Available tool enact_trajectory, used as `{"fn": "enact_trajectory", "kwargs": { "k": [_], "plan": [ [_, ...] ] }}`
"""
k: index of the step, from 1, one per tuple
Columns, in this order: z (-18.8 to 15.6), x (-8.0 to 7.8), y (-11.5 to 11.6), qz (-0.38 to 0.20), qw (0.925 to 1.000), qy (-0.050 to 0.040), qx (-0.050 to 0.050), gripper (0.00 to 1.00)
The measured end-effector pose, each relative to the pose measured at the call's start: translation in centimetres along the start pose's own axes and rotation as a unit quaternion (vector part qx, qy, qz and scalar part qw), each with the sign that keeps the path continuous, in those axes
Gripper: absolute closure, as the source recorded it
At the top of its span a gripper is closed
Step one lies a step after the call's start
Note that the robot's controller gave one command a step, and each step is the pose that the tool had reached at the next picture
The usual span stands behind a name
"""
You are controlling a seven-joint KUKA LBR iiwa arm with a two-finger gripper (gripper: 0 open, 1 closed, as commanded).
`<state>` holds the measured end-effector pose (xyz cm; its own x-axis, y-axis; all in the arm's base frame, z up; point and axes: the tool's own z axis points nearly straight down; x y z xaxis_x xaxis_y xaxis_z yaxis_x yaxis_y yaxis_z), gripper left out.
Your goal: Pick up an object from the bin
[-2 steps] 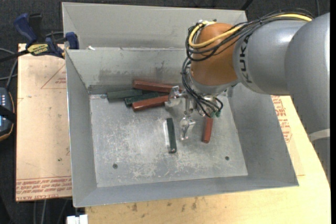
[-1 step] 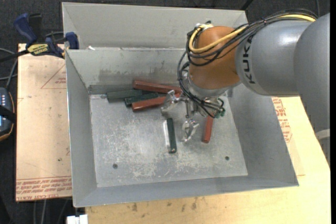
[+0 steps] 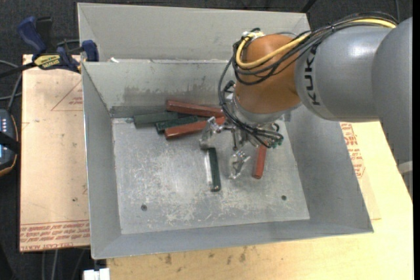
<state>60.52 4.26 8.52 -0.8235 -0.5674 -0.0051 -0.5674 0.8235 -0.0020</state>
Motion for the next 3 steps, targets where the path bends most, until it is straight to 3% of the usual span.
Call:
{"fn": "enact_trajectory", "kwargs": {
  "k": [1, 2, 3],
  "plan": [
    [0.5, -1.0, -1.1, -0.027, 0.9996, -0.001, -0.002, 0.0],
    [0.3, -0.4, 4.8, -0.138, 0.9903, -0.009, 0.01, 1.0],
    [0.3, -0.4, 4.9, -0.138, 0.9904, -0.0091, 0.01, 1.0]
  ]
}}
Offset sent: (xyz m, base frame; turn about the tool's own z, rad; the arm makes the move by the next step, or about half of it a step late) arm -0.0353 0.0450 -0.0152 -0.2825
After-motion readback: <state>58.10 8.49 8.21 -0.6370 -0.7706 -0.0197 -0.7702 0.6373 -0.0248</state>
